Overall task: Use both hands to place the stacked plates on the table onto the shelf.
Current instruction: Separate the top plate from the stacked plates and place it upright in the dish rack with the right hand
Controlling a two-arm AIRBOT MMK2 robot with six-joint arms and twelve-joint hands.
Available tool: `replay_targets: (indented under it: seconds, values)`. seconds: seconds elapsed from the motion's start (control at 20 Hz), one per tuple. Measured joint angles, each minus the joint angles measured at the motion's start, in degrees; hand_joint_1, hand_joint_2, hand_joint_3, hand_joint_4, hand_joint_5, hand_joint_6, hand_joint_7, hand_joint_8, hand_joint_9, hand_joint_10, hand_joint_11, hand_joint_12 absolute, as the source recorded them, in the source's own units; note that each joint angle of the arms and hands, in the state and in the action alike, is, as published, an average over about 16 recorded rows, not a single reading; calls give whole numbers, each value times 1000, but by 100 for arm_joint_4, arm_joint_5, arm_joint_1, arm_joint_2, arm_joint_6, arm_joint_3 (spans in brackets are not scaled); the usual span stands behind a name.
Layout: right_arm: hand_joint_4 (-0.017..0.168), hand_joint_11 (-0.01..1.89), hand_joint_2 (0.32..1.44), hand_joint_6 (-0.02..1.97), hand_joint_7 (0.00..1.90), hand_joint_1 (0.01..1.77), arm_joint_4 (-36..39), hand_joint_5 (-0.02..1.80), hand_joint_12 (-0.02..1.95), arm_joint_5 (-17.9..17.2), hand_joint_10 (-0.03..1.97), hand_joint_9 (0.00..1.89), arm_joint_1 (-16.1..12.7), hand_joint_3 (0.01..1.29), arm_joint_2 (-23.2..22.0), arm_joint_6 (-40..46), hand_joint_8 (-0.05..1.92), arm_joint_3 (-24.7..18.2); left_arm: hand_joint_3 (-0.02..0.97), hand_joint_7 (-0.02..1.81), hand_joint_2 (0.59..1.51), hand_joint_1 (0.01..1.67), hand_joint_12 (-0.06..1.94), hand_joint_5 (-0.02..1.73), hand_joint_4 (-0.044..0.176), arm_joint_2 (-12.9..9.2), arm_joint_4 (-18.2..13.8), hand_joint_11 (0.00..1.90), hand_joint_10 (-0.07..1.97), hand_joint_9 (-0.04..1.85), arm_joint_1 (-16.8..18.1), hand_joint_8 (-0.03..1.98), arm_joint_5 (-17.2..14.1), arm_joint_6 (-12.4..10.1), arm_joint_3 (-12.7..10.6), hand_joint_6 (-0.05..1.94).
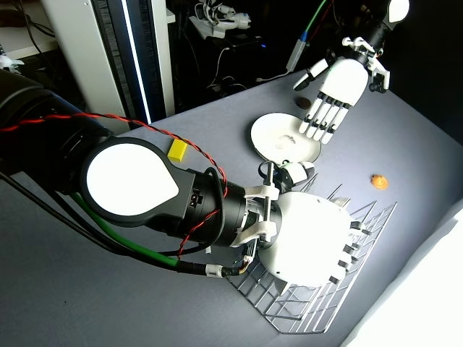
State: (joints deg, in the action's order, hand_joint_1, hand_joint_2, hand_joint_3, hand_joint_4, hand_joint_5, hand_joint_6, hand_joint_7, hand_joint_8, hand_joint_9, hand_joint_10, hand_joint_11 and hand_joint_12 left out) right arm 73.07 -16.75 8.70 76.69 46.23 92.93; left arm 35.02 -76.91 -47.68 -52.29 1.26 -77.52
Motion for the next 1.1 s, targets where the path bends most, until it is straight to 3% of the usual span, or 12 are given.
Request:
replay_targets:
  seconds: [0.25,0.65,0.8,1.1]
  values:
    - [-4,221,908,388,343,580,43,282,1501,24,1099,209,-51,15,-8,-16,684,-5,16,146,1139,19,173,159,2,-2,1,20,-10,124,0,4,1,0,11,9]
    - [-3,48,904,1030,77,595,104,90,1753,61,1616,48,-119,16,-20,-45,1489,-11,16,140,1142,19,186,151,2,-4,2,20,-3,117,0,5,1,0,20,9]
    - [-3,24,904,1183,41,612,116,43,1825,68,1697,29,-117,16,-20,-45,1571,-11,16,142,1142,19,188,152,3,-4,3,20,-1,117,0,4,1,0,20,9]
    - [-3,22,904,1199,19,645,116,18,1820,61,1658,22,-124,16,-23,-48,1530,-11,15,153,1143,20,229,161,2,-4,4,20,-1,126,0,5,0,0,20,9]
